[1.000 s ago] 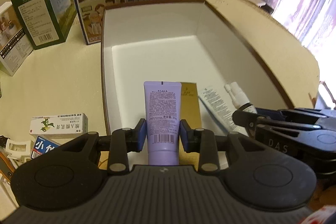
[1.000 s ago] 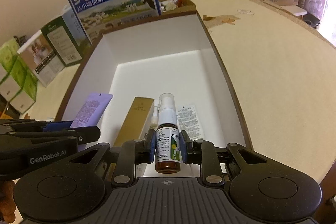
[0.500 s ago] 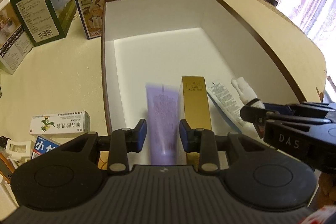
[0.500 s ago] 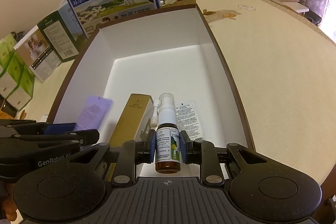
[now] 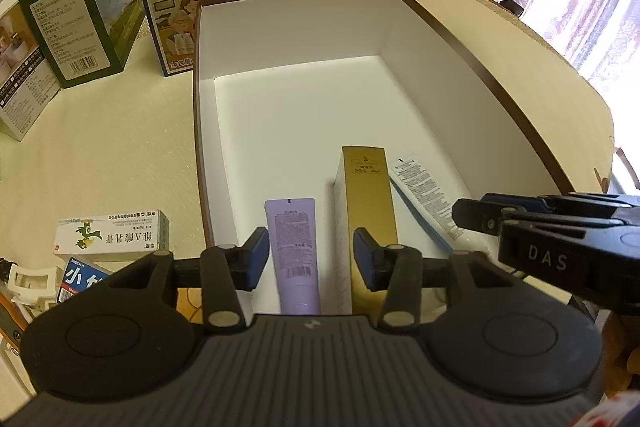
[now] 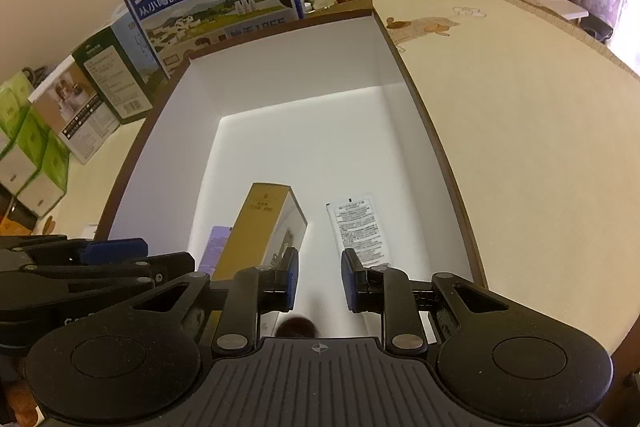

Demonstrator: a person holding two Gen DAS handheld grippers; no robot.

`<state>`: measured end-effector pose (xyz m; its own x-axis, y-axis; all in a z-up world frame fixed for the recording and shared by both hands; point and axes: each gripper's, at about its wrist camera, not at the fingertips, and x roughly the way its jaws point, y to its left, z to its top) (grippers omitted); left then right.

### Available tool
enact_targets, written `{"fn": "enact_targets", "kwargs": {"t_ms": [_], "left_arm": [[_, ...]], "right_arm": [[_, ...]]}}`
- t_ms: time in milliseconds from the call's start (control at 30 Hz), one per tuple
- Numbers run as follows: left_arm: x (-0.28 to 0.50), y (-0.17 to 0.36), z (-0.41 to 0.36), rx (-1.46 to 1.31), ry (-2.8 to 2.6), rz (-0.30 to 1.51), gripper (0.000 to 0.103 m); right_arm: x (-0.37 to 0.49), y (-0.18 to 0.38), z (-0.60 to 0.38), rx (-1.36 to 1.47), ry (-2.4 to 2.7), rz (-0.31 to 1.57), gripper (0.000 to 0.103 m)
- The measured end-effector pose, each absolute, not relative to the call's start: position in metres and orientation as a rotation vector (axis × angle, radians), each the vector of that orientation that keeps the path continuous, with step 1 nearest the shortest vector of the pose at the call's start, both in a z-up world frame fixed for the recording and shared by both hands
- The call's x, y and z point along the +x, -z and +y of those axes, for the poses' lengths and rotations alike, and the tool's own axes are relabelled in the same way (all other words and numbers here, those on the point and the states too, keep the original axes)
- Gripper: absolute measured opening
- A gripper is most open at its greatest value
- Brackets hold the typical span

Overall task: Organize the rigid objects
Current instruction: 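Release the lavender tube and spray bottle into the box, then move both tools back toward the repeater and orange knife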

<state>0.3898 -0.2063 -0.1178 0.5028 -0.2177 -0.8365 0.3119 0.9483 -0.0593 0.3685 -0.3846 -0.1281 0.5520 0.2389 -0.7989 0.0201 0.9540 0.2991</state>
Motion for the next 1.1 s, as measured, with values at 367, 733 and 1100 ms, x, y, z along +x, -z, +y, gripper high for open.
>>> {"fn": "enact_targets", "kwargs": {"t_ms": [367,733,1100], "left_arm": [[0.375,0.102,-0.194,0.068,0.33,0.956,0.049],[0.345,0.072,-0.167,0.016,0.333,0.891,0.053],[0.308,0.047,-0.125,-0.047,0.285,0.837,0.053]], "right_arm": [[0.355,0.107,-0.382,0.271,-0.132,0.916,0.055],[0.331,0.085,-0.371,0.268,-0.145,0.888,0.06],[0.303,0.062,-0.35,0.245,-0.183,0.852,0.061]]}}
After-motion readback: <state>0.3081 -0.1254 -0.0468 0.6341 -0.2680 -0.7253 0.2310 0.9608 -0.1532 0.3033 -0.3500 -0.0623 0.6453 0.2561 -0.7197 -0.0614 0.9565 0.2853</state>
